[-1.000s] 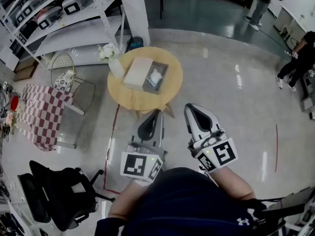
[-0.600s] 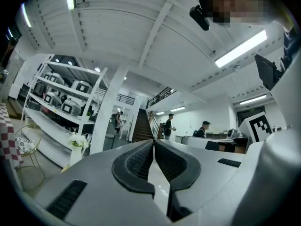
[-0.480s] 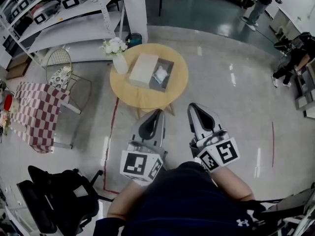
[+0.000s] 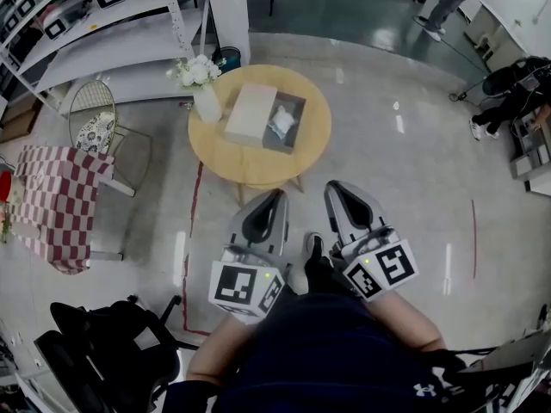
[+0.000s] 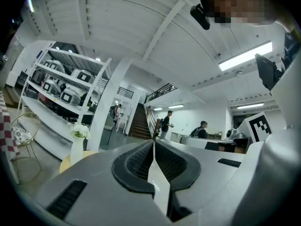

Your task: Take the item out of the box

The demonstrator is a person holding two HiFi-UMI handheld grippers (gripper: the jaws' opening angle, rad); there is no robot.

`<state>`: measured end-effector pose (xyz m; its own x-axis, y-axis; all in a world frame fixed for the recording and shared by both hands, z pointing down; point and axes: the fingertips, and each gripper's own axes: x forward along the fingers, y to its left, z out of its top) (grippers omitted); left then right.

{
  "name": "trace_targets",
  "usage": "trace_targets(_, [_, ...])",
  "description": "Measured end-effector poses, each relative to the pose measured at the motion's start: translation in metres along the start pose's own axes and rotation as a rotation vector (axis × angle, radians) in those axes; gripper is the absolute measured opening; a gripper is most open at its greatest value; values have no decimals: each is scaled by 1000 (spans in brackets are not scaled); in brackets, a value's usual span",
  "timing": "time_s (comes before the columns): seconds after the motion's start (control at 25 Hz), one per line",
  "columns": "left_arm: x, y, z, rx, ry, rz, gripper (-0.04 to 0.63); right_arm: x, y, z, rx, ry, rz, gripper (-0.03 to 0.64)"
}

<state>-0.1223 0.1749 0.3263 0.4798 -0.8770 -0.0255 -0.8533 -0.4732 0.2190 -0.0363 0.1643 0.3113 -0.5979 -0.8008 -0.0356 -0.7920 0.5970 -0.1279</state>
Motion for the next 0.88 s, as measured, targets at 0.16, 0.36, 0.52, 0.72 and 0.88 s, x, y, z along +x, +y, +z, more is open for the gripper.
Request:
trace_targets(0.16, [10,9,-4,-4,18,-1,28,12,-7,-7,21,13,-4,12])
trace_targets(0.36, [25,19,-1,17,24,7,28,31,-17,-8,43,4,14,12])
trace_targets(0.52, [42,32,2,23,28,31,28,53,-28,-9,55,7,41,12])
trace_targets(0.72, [76,46,-1,24,39,53,28,79,-55,-12,70,13,55,12])
trace_targets(0.88, [112,53,-4,22,58,65,28,99,-87,-13,88,25,54,12])
